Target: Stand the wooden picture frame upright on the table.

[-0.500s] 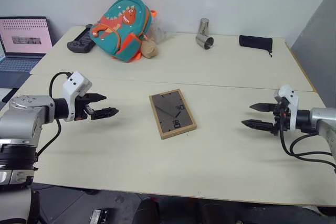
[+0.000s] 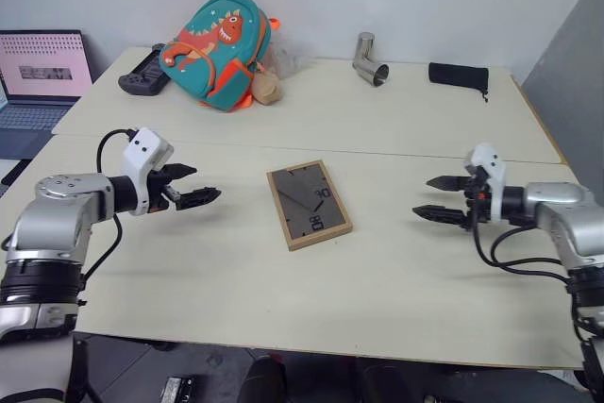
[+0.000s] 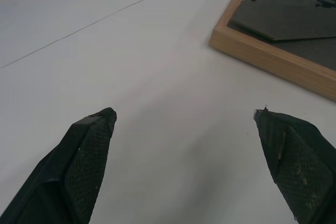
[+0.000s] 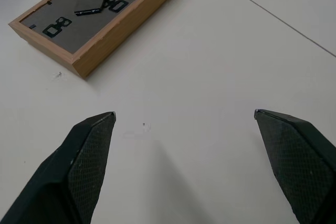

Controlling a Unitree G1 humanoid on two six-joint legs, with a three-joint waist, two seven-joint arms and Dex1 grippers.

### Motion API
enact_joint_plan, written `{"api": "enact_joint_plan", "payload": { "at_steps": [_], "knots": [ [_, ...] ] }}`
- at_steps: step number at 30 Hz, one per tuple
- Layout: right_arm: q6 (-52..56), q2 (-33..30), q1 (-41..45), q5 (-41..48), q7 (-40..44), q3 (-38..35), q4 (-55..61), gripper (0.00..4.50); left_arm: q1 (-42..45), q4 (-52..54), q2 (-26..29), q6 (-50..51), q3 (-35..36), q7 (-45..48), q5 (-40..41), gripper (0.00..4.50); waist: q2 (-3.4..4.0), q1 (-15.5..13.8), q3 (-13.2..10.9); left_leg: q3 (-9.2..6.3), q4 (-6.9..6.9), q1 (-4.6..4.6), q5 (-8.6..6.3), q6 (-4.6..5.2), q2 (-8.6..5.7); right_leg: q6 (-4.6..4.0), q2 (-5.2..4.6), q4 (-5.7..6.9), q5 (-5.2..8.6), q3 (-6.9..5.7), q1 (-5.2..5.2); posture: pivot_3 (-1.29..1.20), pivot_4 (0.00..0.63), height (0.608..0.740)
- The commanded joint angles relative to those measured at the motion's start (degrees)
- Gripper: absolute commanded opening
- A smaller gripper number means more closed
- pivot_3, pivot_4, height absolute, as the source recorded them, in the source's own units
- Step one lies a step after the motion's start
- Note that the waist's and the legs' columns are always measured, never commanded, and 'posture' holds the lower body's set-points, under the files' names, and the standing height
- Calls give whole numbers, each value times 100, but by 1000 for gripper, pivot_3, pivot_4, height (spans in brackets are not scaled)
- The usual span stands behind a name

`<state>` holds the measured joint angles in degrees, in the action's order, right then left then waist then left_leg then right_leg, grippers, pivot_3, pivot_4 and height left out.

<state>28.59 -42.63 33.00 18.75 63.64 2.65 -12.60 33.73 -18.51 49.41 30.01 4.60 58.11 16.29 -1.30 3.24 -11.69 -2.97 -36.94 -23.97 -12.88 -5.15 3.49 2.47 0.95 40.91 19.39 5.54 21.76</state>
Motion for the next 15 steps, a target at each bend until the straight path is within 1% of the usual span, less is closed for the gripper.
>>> {"api": "enact_joint_plan", "payload": {
  "at_steps": [1,6,7,9,15],
  "knots": [
    [-537,386,381,-299,-226,124,-491,3984,307,-483,-299,-707,-40,-398,-317,3570,0,-2,0,0,-1,0,0,0,0,0,0,1,0,0,0,0,150,740],
    [-1038,865,696,-643,-336,352,-1088,2702,656,-1018,-774,-1152,-244,-506,-537,2399,0,-5,0,0,-1,-4,1,-1,-1,-1,-2,2,-1,-2,3,0,150,740],
    [-1124,954,753,-702,-351,395,-1188,2537,747,-1150,-874,-1251,-303,-543,-602,2254,0,-5,0,-1,0,-6,1,-1,-1,-1,-3,2,-1,-4,5,0,150,740],
    [-1246,1097,835,-807,-399,445,-1337,2074,875,-1345,-1035,-1389,-374,-561,-671,1803,0,-6,0,-1,0,-8,1,-1,-1,-1,-3,2,-1,-4,7,0,150,740],
    [-1427,1508,881,-1007,-565,604,-1411,515,1228,-1924,-1474,-1775,-552,-592,-897,380,0,-3,1,-1,-2,-6,1,-2,-2,-2,-3,7,-1,-5,6,0,150,740]
  ]
}}
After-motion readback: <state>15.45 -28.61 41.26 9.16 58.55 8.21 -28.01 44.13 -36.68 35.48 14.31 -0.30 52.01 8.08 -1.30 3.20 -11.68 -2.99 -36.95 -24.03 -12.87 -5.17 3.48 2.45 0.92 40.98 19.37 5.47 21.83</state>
